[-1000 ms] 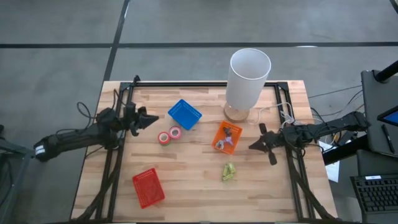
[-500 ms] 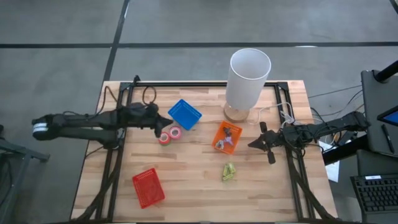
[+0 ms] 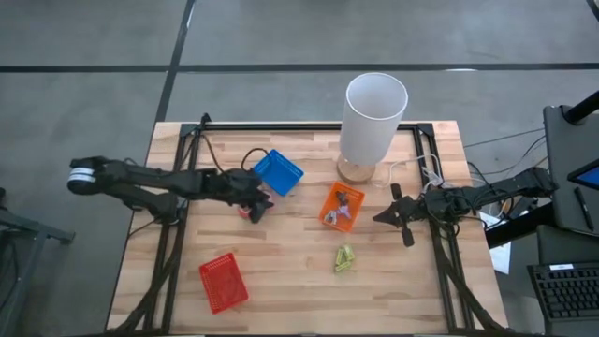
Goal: Pick and place Stapler, Stapler remover, tape
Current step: Put the pink tape into the blue basket
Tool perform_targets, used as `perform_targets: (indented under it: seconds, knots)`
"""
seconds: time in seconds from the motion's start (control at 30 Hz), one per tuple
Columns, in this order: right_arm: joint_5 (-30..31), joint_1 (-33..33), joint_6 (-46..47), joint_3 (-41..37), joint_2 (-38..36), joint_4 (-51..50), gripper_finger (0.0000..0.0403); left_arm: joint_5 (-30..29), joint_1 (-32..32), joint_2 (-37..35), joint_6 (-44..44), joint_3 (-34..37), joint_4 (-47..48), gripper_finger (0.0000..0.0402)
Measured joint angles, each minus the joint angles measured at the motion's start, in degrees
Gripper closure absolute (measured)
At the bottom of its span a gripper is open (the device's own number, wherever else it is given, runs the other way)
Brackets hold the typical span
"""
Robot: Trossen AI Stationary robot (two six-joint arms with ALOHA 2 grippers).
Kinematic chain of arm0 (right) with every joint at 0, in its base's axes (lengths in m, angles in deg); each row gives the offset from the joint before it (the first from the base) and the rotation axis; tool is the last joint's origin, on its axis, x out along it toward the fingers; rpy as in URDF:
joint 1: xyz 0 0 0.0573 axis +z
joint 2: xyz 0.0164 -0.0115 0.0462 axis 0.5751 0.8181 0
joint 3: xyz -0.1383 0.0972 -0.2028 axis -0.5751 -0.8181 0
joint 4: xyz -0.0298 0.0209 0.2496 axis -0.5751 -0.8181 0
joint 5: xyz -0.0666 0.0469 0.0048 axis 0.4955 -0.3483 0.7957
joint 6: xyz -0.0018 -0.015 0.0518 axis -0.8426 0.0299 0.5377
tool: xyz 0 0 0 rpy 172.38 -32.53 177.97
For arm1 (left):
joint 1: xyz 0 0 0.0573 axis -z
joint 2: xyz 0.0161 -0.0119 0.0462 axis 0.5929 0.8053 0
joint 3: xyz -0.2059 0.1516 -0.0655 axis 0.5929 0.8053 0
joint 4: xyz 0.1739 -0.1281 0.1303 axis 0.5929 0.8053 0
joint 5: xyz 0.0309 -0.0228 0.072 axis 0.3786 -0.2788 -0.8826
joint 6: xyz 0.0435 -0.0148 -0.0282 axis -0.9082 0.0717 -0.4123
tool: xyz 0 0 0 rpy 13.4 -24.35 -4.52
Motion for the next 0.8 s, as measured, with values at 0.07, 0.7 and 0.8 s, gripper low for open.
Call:
perform_targets:
  seconds: [0.07, 0.7, 0.8]
  knots:
    - [0.0, 0.0, 0.0, 0.0, 0.0, 0.0, 0.0394, -0.2, -0.2, 1.5, 0.4, 0.1, 0.6, 0.0213]
    - [-0.1, 0.0, 0.0, 0.0, -0.1, 0.0, 0.0394, -2.5, 1.2, 11.5, -11.9, -0.4, 3.9, 0.0206]
    - [-0.1, 0.0, 0.0, 0.0, 0.0, 0.0, 0.0394, -2.9, 1.2, 12.5, -12.1, -0.4, 3.7, 0.0206]
